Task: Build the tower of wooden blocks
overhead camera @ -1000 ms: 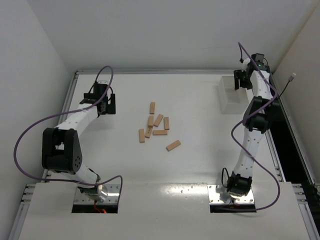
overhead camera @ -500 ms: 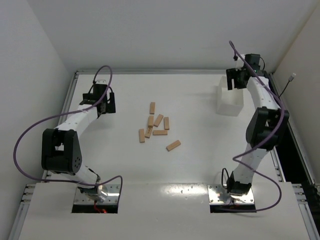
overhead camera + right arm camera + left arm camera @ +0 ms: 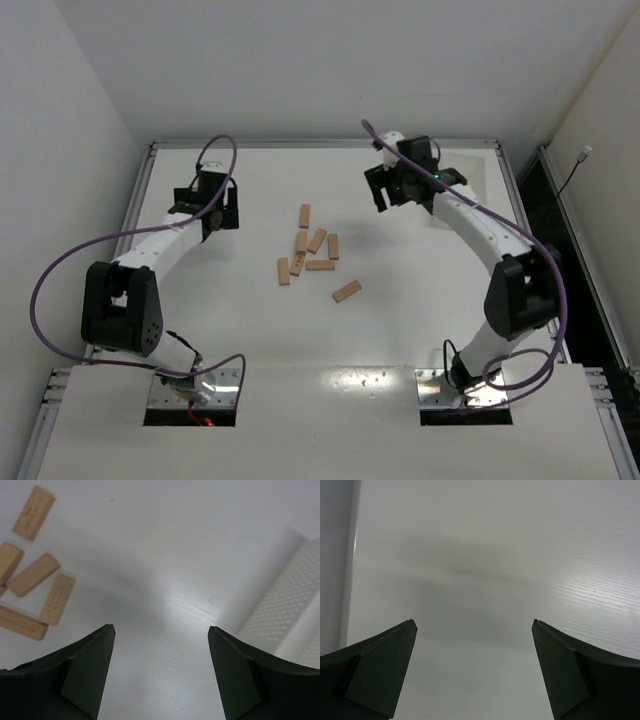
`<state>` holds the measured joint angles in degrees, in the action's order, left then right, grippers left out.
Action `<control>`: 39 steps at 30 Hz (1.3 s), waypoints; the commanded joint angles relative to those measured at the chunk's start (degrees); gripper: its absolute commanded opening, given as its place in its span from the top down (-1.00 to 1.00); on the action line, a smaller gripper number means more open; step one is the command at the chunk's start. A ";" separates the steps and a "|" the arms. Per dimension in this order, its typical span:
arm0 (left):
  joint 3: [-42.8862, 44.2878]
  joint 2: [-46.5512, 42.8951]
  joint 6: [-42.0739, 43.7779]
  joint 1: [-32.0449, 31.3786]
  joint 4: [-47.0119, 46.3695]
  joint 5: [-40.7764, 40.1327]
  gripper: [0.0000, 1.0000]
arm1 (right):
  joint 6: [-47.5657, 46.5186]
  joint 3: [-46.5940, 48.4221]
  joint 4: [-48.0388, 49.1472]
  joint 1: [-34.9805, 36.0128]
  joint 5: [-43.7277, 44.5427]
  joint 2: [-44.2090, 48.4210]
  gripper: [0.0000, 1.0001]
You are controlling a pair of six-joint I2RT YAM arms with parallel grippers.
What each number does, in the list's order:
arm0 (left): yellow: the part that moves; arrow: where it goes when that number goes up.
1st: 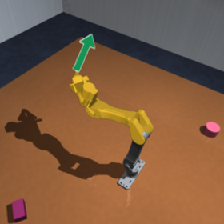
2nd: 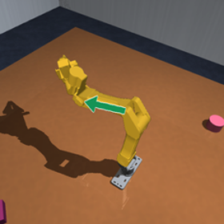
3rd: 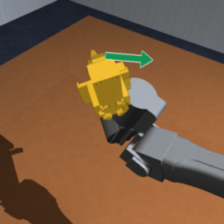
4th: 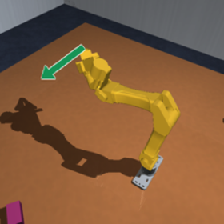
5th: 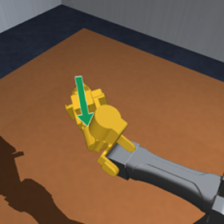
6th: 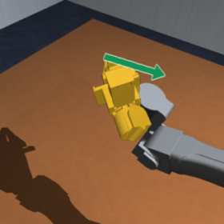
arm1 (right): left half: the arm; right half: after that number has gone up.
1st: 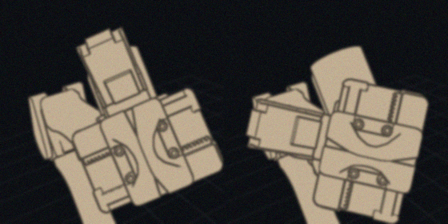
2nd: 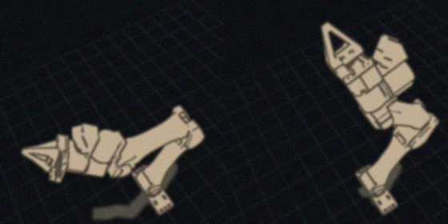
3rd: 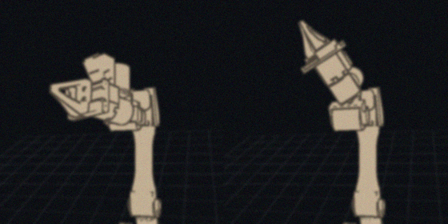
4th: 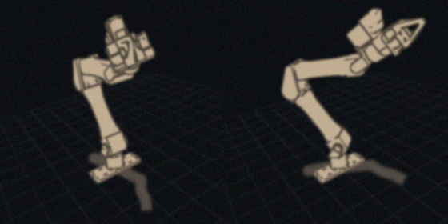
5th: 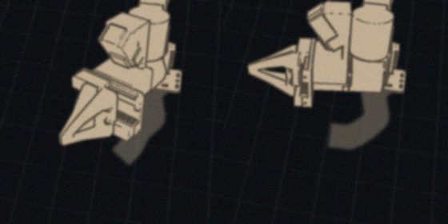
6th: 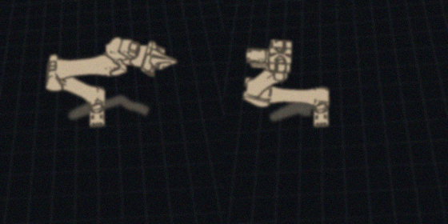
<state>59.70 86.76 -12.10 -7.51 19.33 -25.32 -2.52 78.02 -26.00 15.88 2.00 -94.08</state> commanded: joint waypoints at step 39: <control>42.60 36.81 -8.47 -21.67 15.47 16.00 -0.51 | 12.72 2.92 -1.86 0.20 6.79 -12.97 -0.25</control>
<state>99.00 122.30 -21.32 -28.53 35.44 -11.62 9.93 80.14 -28.73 16.14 9.76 -106.91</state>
